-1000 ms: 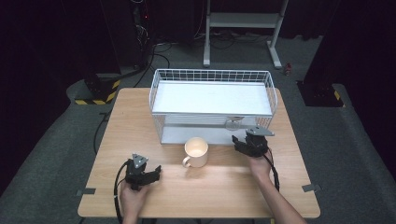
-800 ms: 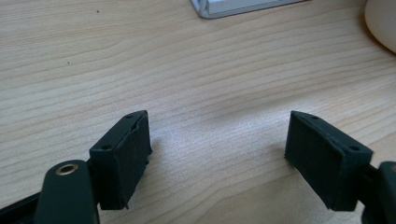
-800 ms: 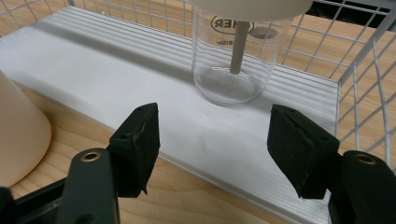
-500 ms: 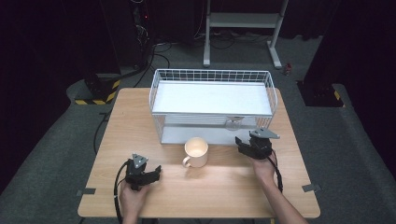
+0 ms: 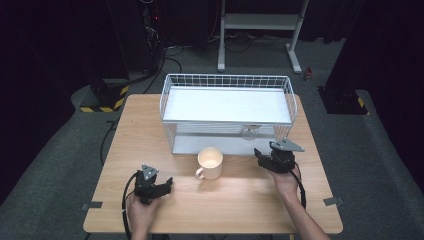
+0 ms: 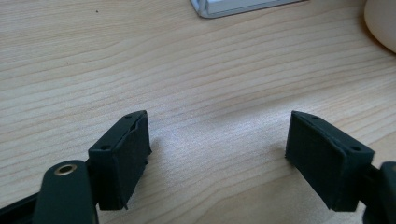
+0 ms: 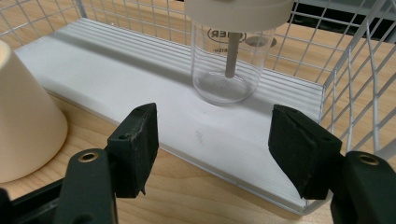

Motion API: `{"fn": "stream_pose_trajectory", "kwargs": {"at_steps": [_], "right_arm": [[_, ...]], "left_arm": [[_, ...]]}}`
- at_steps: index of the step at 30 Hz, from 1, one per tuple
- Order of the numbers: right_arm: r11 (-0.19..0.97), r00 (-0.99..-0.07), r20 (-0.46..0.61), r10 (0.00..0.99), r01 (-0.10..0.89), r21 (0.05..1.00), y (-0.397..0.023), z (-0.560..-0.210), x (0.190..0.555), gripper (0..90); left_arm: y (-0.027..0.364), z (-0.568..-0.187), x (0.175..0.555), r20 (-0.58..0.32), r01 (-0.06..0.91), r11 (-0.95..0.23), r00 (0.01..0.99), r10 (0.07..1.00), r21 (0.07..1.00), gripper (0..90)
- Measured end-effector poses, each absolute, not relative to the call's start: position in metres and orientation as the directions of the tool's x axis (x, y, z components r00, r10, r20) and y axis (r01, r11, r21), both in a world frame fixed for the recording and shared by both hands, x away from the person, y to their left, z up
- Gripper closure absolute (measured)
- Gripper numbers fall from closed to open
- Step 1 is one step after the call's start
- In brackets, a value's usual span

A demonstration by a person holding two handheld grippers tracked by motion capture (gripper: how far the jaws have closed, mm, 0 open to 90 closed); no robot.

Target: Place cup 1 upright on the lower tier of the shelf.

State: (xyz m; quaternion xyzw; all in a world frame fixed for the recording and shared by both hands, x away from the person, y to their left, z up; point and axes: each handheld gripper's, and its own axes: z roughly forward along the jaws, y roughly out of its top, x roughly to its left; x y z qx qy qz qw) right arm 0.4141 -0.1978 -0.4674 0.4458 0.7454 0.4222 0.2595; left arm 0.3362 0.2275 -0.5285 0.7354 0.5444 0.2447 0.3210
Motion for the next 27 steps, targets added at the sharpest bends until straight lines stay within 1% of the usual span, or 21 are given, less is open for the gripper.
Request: {"fn": "stream_pose_trajectory", "kwargs": {"at_steps": [27], "right_arm": [[0.218, -0.476, 0.014, 0.879, 0.428, 0.877, -0.221, -0.464, 0.395, 33.2]], "left_arm": [[0.228, -0.529, 0.336, 0.010, 0.643, -0.201, 0.289, 0.957, 0.739, 21.0]]}}
